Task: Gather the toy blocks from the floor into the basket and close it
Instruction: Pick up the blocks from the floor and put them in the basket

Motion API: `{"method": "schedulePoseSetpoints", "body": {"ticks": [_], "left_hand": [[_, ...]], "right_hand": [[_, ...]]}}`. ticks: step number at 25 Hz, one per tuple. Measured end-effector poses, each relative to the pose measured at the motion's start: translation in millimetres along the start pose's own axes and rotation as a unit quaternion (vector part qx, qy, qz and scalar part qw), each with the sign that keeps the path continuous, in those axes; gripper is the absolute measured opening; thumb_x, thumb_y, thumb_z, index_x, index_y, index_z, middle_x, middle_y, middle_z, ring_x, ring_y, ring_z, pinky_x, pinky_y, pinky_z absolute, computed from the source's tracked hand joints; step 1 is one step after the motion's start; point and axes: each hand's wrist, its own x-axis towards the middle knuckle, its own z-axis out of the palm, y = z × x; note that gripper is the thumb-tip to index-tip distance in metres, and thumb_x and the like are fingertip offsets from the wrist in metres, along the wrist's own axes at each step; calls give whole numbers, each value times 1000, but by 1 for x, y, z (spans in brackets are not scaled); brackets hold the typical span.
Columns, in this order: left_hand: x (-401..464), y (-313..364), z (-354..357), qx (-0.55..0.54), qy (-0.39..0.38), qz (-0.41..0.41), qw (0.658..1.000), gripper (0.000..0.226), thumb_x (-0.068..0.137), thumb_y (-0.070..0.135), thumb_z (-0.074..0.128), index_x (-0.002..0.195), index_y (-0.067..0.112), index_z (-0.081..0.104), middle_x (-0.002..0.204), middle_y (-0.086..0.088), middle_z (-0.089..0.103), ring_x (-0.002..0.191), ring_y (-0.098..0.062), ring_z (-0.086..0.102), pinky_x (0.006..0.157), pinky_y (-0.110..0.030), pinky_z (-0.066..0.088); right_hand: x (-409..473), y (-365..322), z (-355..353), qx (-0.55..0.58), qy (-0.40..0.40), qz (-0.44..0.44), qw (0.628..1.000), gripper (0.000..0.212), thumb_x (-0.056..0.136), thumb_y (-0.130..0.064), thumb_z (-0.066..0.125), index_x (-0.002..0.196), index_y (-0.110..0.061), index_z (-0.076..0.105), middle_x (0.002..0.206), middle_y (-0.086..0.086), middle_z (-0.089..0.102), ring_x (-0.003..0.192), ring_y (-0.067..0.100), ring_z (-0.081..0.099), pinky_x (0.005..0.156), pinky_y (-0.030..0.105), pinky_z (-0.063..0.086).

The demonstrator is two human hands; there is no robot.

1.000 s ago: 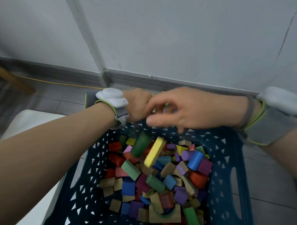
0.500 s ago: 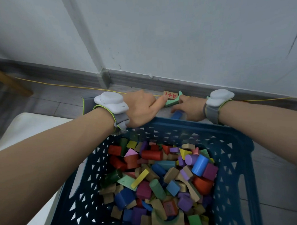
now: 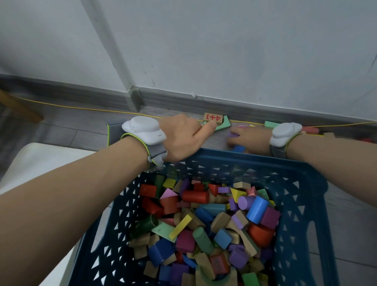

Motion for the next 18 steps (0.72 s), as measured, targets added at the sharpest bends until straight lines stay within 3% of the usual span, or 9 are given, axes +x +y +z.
{"method": "schedulePoseSetpoints", "body": {"ticks": [2, 8, 11, 12, 14, 16, 17, 18], "left_hand": [[1, 0, 0, 0, -5, 2, 1000, 73, 98, 58, 14, 66, 10, 59, 63, -9, 62, 62, -24, 60, 74, -43, 51], [0, 1, 0, -1, -9, 0, 1000, 74, 97, 59, 13, 67, 10, 60, 64, -9, 62, 63, -24, 60, 75, -44, 51], [0, 0, 0, -6, -8, -4, 1000, 73, 98, 58, 14, 67, 10, 59, 65, -10, 62, 64, -25, 60, 76, -44, 51], [-1, 1, -1, -10, -8, -5, 1000, 71, 99, 57, 15, 67, 10, 58, 65, -10, 62, 64, -25, 59, 77, -44, 51], [-1, 2, -2, -17, -12, -6, 1000, 66, 101, 54, 17, 67, 12, 56, 66, -11, 62, 65, -26, 59, 78, -44, 50], [-1, 3, -3, -31, -17, -13, 999, 64, 102, 51, 17, 67, 12, 55, 68, -12, 63, 67, -27, 59, 79, -45, 49], [-1, 3, -3, -35, -19, -15, 999, 63, 102, 51, 17, 66, 14, 54, 69, -13, 63, 68, -27, 59, 80, -45, 49], [-1, 4, -3, -38, -18, -16, 999, 62, 102, 51, 17, 66, 15, 53, 70, -13, 64, 69, -28, 59, 80, -45, 49]], "right_hand": [[-1, 0, 6, 5, 1, -7, 1000, 37, 94, -27, 51, 129, -20, 44, 128, 7, 42, 100, 27, 56, 71, 33, 46], [-9, -1, 14, 72, 1, 41, 997, 34, 95, -28, 51, 125, -12, 47, 123, 13, 47, 108, 32, 55, 89, 39, 48], [-19, -7, 3, 197, 83, 81, 973, 27, 91, -33, 59, 111, -15, 58, 109, 7, 60, 100, 28, 61, 84, 37, 51], [-25, -9, -9, 296, 124, 113, 941, 23, 90, -36, 62, 104, -17, 61, 99, 2, 64, 90, 24, 65, 77, 34, 54], [-42, -16, -48, 541, 158, 140, 814, 18, 88, -34, 67, 95, -17, 63, 85, 3, 66, 71, 21, 66, 66, 33, 59], [-67, -25, -97, 685, 188, 89, 698, 11, 91, -23, 64, 91, -12, 61, 76, 7, 64, 62, 24, 58, 58, 34, 54], [-82, -31, -121, 717, 183, 49, 671, 8, 93, -19, 60, 91, -12, 59, 73, 4, 64, 61, 23, 53, 54, 31, 50], [-95, -37, -140, 727, 158, 6, 668, 8, 94, -19, 56, 94, -11, 58, 74, 1, 65, 61, 22, 51, 52, 29, 47]]}}
